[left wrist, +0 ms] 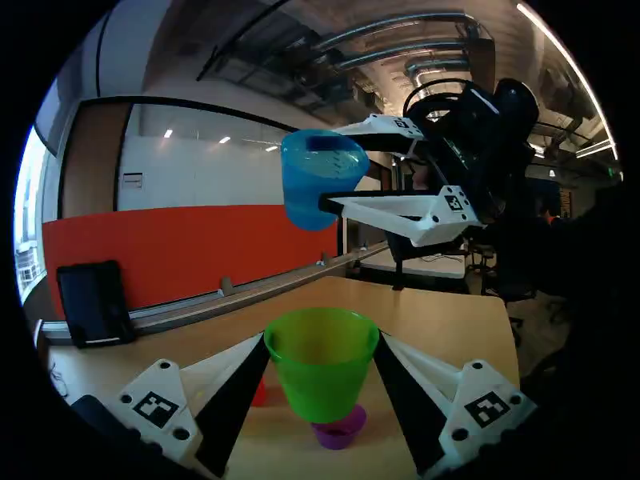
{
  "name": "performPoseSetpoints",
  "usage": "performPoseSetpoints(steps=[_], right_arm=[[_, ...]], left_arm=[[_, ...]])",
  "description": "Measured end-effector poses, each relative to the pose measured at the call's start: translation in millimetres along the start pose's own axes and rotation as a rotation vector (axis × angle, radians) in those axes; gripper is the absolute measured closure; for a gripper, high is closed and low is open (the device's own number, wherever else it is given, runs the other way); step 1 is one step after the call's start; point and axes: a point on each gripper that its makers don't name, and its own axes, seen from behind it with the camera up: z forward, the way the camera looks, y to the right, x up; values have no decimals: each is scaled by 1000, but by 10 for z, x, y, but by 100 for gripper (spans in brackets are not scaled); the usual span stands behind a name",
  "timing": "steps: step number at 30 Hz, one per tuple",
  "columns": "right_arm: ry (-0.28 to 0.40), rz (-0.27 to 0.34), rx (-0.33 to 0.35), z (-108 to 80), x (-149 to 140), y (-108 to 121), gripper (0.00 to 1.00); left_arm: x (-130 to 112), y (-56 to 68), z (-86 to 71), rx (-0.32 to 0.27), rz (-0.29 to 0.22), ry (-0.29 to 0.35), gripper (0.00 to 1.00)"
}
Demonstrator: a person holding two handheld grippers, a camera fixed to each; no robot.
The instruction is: Pour water
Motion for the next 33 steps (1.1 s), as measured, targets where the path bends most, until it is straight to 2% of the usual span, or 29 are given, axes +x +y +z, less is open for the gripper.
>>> performPoseSetpoints(steps=[23, 33], right_arm=[[-2, -206, -29, 119, 85, 103, 9], [-5, -267, -51, 147, 86, 178, 9]], left_arm=[[61, 77, -14, -13, 11, 1, 11], [42, 65, -4, -14, 12, 0, 11]])
